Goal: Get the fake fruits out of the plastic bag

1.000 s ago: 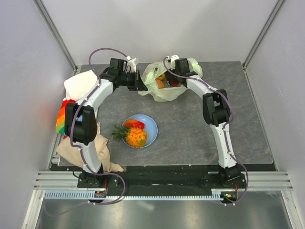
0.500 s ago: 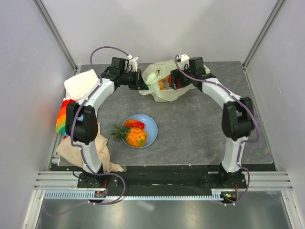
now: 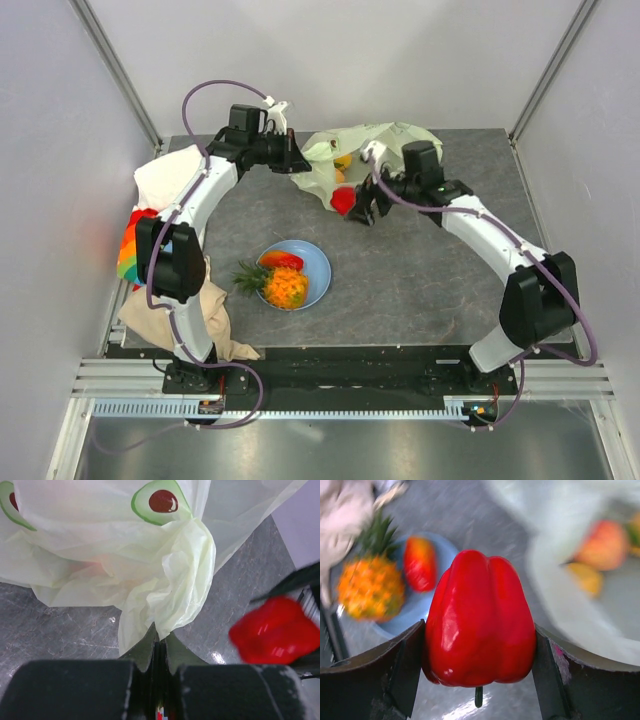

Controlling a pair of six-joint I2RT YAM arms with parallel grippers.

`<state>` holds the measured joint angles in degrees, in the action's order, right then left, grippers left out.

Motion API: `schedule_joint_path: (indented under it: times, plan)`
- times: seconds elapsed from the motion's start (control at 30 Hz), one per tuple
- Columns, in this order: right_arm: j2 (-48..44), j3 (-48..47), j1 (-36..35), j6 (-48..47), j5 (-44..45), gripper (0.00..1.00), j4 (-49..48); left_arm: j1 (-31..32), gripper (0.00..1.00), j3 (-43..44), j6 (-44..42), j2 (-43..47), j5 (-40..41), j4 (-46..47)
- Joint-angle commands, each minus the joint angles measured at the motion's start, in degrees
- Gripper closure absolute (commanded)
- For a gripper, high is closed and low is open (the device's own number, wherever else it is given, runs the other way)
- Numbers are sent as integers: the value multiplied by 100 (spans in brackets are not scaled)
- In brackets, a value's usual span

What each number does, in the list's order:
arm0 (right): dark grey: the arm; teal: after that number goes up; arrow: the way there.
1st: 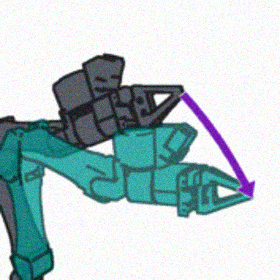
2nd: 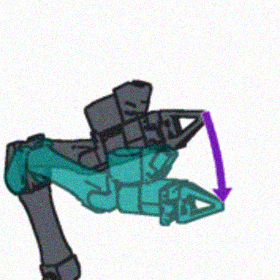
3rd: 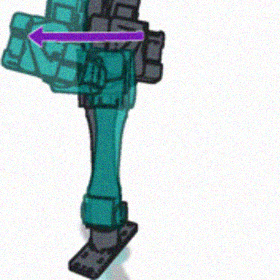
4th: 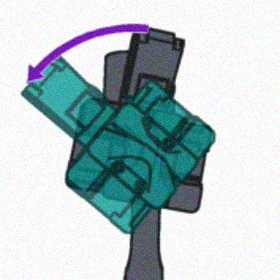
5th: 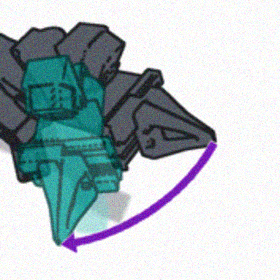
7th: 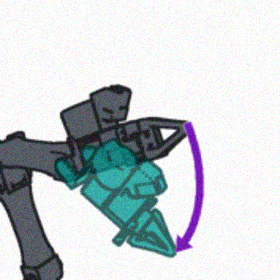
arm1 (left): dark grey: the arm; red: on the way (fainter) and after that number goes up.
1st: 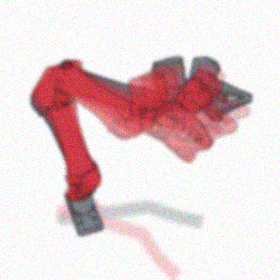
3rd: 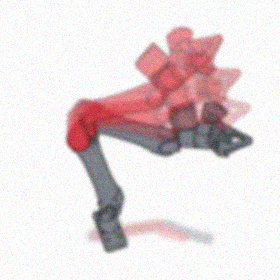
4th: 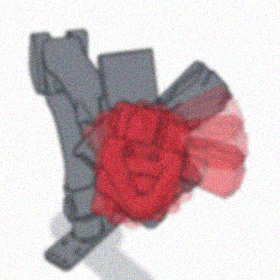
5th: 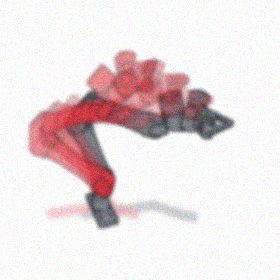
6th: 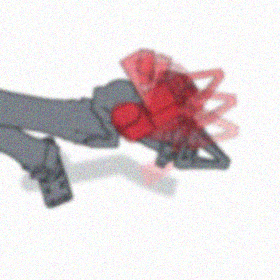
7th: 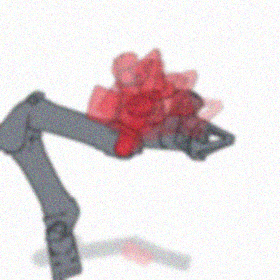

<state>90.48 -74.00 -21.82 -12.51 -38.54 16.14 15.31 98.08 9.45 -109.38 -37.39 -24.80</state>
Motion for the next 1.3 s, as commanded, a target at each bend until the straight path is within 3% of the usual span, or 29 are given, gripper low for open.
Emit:
schedule_joint_path:
  times: [0.0, 0.07, 0.13, 0.23, 0.37, 0.47, 0.6, 0.93, 1.27]
  plan:
    - [-548, 350, -787, -1296, -364, 42, 538, -10, 98, 369, 118, 48, 82, 168]
    - [-435, 281, -1034, -1806, -250, 43, 1021, -11, 98, 387, 214, 92, 56, 194]
    - [-103, 36, -1122, -1685, -250, 46, 1381, -11, 98, 369, 328, 189, -31, 229]
    - [311, -150, -1192, -431, -83, 49, 1208, -28, 98, 343, 460, 286, -93, 238]
    - [707, 165, -1219, 2095, 189, 48, 637, -98, 98, 141, 601, 444, -93, 379]
    - [954, 535, -1237, 2814, 154, 48, -30, -160, 99, 36, 593, 532, -146, 388]
    - [1208, 466, -1368, 2641, 435, 48, -778, -274, 99, -157, 566, 646, -146, 397]
    - [2149, -150, -1448, 2420, 954, 48, -1095, -327, 98, -457, 575, 717, -181, 432]
    - [2677, -414, -1535, 2174, 682, 45, -1209, -327, 98, -255, 567, 515, -225, 458]
